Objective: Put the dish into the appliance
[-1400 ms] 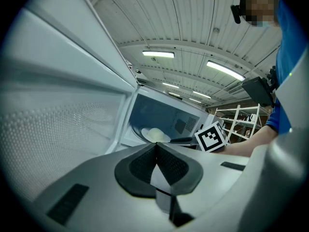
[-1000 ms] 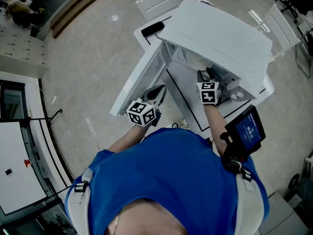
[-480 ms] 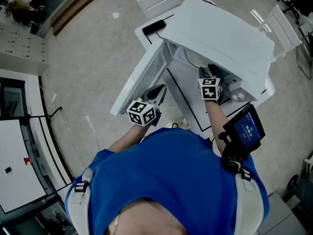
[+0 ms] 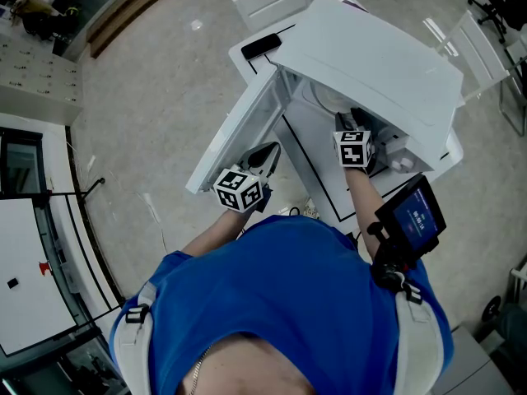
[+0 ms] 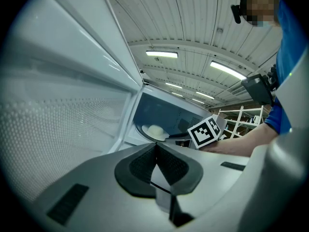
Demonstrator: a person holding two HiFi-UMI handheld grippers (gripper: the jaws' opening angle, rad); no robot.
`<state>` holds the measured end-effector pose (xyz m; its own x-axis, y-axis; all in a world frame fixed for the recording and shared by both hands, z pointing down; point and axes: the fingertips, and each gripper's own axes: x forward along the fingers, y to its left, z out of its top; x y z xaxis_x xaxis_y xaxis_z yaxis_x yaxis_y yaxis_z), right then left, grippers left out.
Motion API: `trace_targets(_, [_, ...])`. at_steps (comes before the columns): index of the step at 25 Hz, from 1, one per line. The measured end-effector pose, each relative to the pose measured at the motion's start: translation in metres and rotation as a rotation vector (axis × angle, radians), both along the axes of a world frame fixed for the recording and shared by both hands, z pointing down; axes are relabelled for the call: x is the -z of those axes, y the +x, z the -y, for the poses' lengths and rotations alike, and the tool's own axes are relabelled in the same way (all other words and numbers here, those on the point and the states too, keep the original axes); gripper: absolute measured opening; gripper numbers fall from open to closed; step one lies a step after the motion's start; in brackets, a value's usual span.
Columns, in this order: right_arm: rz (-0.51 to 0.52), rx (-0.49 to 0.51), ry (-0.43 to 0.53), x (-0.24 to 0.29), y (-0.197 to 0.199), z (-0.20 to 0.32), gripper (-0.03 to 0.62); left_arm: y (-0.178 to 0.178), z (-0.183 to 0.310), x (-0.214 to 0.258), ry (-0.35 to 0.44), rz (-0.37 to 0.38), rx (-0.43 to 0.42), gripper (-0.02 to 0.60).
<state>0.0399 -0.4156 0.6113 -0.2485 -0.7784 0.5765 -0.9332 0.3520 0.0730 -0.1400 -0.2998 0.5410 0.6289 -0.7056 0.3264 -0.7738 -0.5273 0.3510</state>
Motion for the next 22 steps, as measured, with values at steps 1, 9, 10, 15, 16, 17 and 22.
trace_targets(1, [0.005, 0.001, 0.000, 0.000, 0.000, -0.001, 0.160, 0.000, 0.000, 0.000, 0.001, 0.001, -0.001, 0.006])
trace_targets(9, [0.023, 0.022, 0.040, 0.011, -0.007, -0.008, 0.160, 0.002, -0.004, 0.005, 0.012, 0.001, -0.011, 0.006])
trace_targets(10, [0.026, 0.024, 0.046, 0.014, -0.008, -0.011, 0.160, 0.003, -0.005, 0.005, 0.014, 0.002, -0.014, 0.006])
trace_targets(15, [0.049, 0.028, 0.061, 0.023, -0.012, -0.030, 0.160, 0.007, -0.014, 0.007, 0.025, 0.001, -0.031, 0.006])
trace_targets(16, [0.055, 0.030, 0.064, 0.025, -0.013, -0.034, 0.160, 0.007, -0.016, 0.008, 0.028, -0.001, -0.033, 0.006])
trace_targets(17, [0.062, 0.031, 0.067, 0.027, -0.014, -0.038, 0.159, 0.008, -0.018, 0.009, 0.032, -0.003, -0.035, 0.006])
trace_targets(22, [0.076, 0.042, 0.095, 0.037, -0.019, -0.060, 0.158, 0.011, -0.031, 0.013, 0.046, -0.017, -0.043, 0.006])
